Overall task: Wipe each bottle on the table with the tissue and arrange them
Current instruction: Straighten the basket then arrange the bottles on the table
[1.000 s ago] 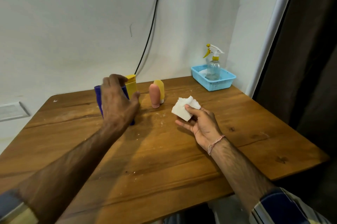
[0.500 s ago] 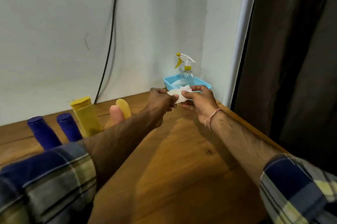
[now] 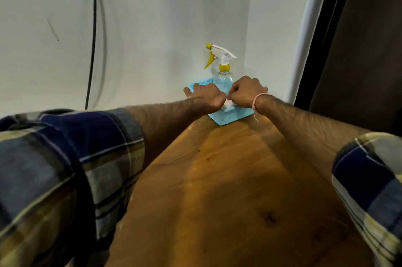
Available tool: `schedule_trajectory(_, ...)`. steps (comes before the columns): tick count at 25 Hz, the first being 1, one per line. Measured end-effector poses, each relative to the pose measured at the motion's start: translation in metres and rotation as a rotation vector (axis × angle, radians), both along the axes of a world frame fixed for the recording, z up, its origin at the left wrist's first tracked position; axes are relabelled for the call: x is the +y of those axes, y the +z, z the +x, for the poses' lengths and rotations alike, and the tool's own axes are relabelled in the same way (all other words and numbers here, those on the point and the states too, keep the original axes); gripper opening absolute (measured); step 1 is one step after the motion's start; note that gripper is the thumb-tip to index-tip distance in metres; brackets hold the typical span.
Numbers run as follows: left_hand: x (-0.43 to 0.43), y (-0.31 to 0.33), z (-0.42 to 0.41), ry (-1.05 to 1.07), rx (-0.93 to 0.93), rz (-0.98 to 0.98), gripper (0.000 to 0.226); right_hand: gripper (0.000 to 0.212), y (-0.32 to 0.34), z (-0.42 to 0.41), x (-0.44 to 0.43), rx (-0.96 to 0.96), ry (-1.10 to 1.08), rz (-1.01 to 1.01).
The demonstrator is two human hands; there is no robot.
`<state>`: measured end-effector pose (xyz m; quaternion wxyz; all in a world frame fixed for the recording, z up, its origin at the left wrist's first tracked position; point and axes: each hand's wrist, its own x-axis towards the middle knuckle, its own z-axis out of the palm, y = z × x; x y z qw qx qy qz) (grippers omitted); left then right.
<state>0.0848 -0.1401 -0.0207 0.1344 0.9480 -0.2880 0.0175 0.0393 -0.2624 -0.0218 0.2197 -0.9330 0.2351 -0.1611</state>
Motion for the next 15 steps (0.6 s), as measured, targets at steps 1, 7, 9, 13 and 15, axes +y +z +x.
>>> schedule_trajectory(1, -0.003, -0.004, 0.002, -0.002, -0.010, 0.056, 0.038, 0.019, -0.004, 0.003, -0.002, 0.067, 0.006, -0.052)
schedule_trajectory(7, 0.005, -0.018, -0.008, -0.020, -0.079, 0.112, 0.047, 0.025, -0.011, 0.001, 0.004, 0.250, 0.068, -0.242)
schedule_trajectory(9, 0.015, -0.016, -0.023, -0.020, -0.070, -0.052, 0.044, 0.028, -0.006, -0.007, 0.012, 0.191, 0.062, -0.286)
schedule_trajectory(13, 0.048, -0.012, -0.071, 0.096, 0.010, -0.528, 0.045, 0.024, 0.002, -0.033, 0.057, -0.215, 0.106, -0.215)
schedule_trajectory(15, 0.074, -0.011, -0.094, 0.178, 0.081, -0.760, 0.047, 0.024, 0.001, -0.050, 0.089, -0.344, 0.160, -0.002)
